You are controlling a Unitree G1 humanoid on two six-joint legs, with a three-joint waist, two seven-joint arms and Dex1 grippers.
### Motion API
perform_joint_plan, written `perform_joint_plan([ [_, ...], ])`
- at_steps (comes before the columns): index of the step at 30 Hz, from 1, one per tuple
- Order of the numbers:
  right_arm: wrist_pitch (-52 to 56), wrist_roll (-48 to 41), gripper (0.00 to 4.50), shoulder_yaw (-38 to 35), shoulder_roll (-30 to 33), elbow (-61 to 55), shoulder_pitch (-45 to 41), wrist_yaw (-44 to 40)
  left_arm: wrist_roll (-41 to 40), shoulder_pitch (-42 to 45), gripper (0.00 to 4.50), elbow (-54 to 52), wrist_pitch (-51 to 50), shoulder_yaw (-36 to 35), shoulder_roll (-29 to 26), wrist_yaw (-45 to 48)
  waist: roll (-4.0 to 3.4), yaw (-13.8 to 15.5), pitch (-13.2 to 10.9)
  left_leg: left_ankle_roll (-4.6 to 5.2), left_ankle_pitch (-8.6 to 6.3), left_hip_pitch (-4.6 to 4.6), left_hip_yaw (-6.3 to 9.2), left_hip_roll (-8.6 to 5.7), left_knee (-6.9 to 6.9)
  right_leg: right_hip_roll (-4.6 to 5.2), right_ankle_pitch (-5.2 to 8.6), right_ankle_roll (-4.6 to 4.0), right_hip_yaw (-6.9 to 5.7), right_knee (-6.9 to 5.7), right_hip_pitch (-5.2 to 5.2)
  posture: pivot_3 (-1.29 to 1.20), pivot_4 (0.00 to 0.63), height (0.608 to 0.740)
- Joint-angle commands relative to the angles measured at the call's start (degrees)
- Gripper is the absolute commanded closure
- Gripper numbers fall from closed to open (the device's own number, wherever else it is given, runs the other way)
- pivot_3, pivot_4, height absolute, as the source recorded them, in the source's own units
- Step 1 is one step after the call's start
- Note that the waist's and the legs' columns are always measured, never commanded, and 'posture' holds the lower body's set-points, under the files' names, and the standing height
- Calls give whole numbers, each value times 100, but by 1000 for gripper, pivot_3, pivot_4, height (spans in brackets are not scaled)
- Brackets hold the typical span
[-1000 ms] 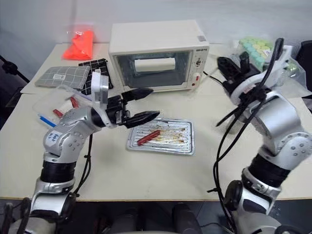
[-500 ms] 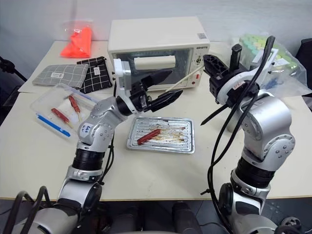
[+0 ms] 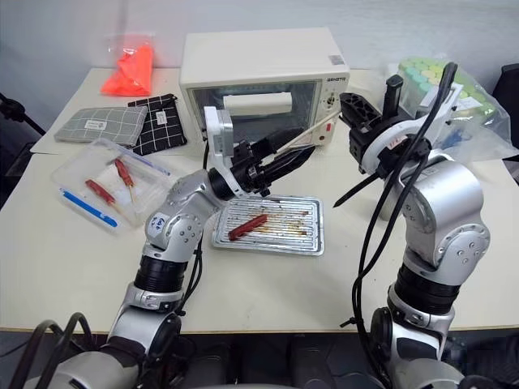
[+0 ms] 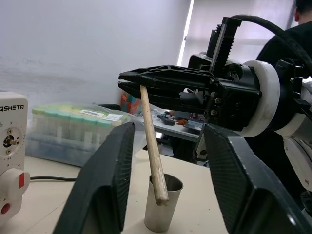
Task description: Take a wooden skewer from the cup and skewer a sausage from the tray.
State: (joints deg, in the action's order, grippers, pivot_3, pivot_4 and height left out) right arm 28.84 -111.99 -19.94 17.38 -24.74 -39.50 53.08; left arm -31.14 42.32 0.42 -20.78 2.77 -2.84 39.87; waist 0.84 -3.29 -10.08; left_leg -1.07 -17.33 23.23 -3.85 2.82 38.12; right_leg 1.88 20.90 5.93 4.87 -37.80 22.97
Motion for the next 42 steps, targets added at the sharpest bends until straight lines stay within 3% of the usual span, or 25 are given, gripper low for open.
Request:
perform_joint_plan([
  [1,-94,-101,4500,6,95,-313,-61,-79,-47,43,3177,-318,6,-7,14,-61,0,0,0,0,0,0,0,0,0,0,0,0,0,0,0,0,150,740],
  [3,-101,-101,4500,18,109,-319,-55,-83,-21,47,3694,-334,-28,19,-19,-83,0,2,0,0,0,0,0,0,0,0,0,0,0,-1,0,0,150,740],
  [14,-128,-101,4500,33,142,-330,-34,-126,125,102,3694,-203,71,54,46,-304,0,4,0,0,0,0,0,0,0,1,0,0,0,-1,0,0,150,740],
  [18,-138,-101,4500,39,158,-347,-18,-142,193,195,4448,-72,191,-43,192,-520,0,9,0,0,0,0,0,-1,1,1,0,0,0,0,0,0,150,740],
  [28,20,-101,4500,125,467,-449,152,-361,344,321,4485,129,260,-182,32,-556,0,9,0,0,0,0,-1,0,0,-2,0,0,2,3,0,0,150,740],
  [29,74,-101,3983,139,523,-478,173,-421,350,340,4500,163,256,-230,-49,-530,0,11,0,0,0,0,-1,0,1,-2,0,0,2,2,0,0,150,740],
  [30,104,-101,3831,151,565,-497,190,-469,350,354,4500,188,255,-261,-102,-511,0,3,0,-1,0,-1,-1,0,1,-2,0,0,2,3,0,0,150,740],
  [35,668,-101,2541,203,1474,-357,347,-979,281,352,4500,106,124,-470,-696,-228,0,13,0,-2,1,-1,-1,2,-1,-4,0,0,3,1,1,0,150,740],
  [37,1091,58,2541,261,2071,-219,382,-1448,248,298,4500,-22,3,-551,-1051,-62,-1,17,0,-2,1,0,-1,3,0,-3,0,0,3,1,1,0,150,740],
  [42,2172,1415,2541,917,3328,-223,446,-3284,30,-47,4500,-557,-521,-855,-2140,352,-2,-7,-1,-2,1,-4,-5,7,-8,-4,1,-2,5,9,3,0,150,740],
])
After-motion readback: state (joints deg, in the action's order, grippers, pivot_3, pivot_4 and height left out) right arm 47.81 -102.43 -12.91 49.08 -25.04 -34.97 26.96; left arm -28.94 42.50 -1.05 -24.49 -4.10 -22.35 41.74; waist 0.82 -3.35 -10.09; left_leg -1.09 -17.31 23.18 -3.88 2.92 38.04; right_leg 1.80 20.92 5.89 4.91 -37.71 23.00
